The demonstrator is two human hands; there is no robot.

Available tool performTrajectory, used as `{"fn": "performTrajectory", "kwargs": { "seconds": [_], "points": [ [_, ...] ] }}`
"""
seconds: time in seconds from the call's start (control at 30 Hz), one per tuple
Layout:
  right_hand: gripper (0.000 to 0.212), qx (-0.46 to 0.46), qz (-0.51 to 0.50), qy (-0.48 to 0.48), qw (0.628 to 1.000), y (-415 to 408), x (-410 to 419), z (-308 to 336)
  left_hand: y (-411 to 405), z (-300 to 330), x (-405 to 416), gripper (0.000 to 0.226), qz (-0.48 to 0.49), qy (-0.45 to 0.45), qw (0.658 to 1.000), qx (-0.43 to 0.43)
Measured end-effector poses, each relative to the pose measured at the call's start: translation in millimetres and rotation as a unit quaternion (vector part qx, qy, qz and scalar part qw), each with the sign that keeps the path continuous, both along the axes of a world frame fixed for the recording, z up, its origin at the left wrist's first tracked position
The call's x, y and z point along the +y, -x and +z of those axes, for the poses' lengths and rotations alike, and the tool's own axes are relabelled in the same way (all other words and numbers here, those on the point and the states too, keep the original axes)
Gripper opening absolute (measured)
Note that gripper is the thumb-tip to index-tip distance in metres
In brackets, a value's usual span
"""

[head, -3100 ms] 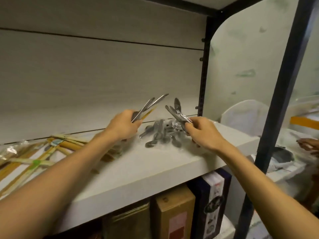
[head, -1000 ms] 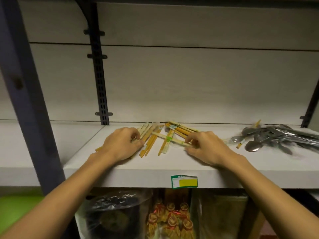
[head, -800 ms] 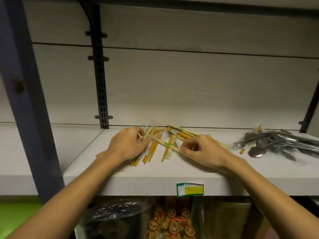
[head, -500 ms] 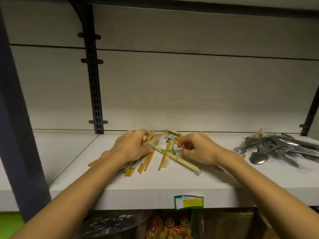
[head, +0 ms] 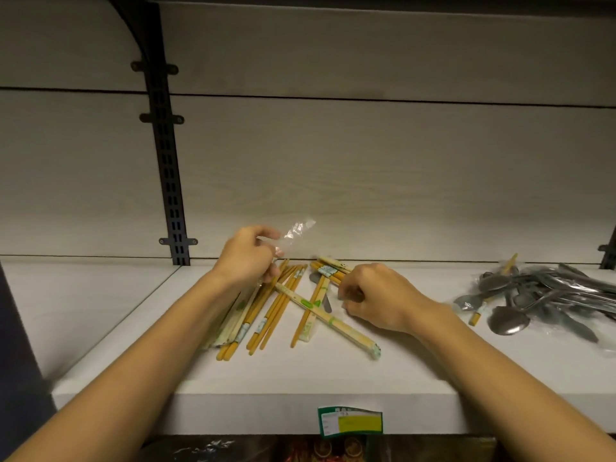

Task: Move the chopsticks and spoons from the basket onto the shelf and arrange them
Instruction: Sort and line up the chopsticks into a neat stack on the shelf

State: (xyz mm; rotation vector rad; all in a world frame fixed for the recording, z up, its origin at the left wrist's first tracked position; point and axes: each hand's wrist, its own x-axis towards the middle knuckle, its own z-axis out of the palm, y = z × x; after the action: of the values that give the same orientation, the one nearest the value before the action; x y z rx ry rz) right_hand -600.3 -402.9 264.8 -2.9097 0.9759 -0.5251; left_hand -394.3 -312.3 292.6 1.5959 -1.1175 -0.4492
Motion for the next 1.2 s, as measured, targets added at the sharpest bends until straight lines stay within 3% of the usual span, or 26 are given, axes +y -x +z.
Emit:
{"fn": "performTrajectory", "kwargs": {
  "seconds": [0.13, 0.37, 0.53, 0.6, 0.7, 0.87, 1.2],
  "points": [
    [0.018, 0.005, -0.016, 0.004, 1.000, 11, -5, 2, 10, -5, -9, 0.040, -0.032, -0.070, 0.997, 0.004],
    [0.019, 0.013, -0.048, -0.014, 0.999, 18, -11, 4, 47, -15, -23, 0.027, -0.055, -0.115, 0.971, -0.201],
    [0.022, 0.003, -0.063, -0.034, 0.997, 19, -14, 3, 57, -25, -33, 0.028, -0.017, -0.193, 0.891, -0.410],
    [0.025, -0.002, -0.075, -0.040, 0.996, 20, -15, 3, 55, -25, -34, 0.029, -0.011, -0.202, 0.888, -0.413],
    [0.029, -0.024, -0.085, -0.057, 0.994, 21, -14, 3, 47, -22, -31, 0.017, 0.001, -0.200, 0.910, -0.364],
    [0.023, -0.064, -0.098, -0.051, 0.992, 24, -14, 6, 37, -22, -26, 0.012, 0.042, -0.160, 0.925, -0.341],
    [0.015, -0.059, -0.050, -0.080, 0.994, 22, -8, 7, 43, -28, -22, 0.038, 0.016, -0.114, 0.904, -0.412]
  ]
}}
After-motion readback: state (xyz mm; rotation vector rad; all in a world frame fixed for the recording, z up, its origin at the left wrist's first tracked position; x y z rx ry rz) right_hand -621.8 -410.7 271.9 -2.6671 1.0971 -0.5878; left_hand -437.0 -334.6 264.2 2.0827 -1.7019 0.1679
